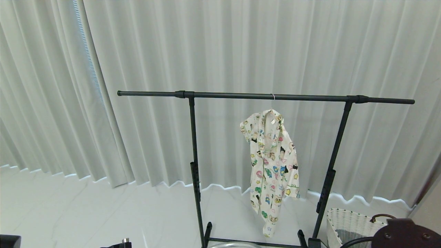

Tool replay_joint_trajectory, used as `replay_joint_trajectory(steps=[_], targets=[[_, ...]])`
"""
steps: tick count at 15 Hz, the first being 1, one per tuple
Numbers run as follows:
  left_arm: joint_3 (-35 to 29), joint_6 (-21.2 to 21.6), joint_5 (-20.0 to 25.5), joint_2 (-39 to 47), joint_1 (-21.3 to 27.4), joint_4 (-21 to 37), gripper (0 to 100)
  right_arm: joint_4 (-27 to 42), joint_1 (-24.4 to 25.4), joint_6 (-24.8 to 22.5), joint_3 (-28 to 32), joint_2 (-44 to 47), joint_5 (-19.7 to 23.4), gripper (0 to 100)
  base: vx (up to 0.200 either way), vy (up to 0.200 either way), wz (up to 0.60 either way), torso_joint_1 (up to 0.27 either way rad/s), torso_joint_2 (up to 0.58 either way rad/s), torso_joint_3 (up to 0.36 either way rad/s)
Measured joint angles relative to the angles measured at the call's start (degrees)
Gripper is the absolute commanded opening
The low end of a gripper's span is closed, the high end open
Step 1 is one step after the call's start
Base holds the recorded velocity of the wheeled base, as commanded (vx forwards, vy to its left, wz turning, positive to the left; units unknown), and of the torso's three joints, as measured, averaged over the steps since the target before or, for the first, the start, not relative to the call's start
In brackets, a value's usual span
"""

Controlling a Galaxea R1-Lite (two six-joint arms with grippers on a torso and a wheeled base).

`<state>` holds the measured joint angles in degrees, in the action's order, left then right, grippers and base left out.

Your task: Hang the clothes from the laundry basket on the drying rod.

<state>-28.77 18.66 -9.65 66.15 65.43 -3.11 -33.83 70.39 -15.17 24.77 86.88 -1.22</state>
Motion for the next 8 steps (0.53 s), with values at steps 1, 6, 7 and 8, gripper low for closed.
replay_joint_trajectory(steps=[1,6,7,8], targets=[[0.09,0.02,0.05,0.0,0.06,0.07,0,-0.13,0.0,0.04,0.02,0.02,-0.15,0,0.0,0.0,0.0,0.0,0.0,0.0],[0.11,-0.35,-0.13,0.02,0.94,-0.2,100,-0.13,-0.05,-0.24,0.02,-0.39,-1.34,0,0.0,0.0,0.0,0.0,0.0,0.0],[0.13,-0.52,-0.13,0.0,1.02,-0.15,100,-0.13,-0.1,-0.45,0.02,-0.74,-1.35,0,0.0,0.0,0.0,0.0,0.0,0.0],[0.11,-0.57,-0.35,-0.07,0.83,-0.12,100,-0.13,-0.1,-0.84,0.0,-1.27,-1.35,0,0.0,0.0,0.0,0.0,0.0,0.0]])
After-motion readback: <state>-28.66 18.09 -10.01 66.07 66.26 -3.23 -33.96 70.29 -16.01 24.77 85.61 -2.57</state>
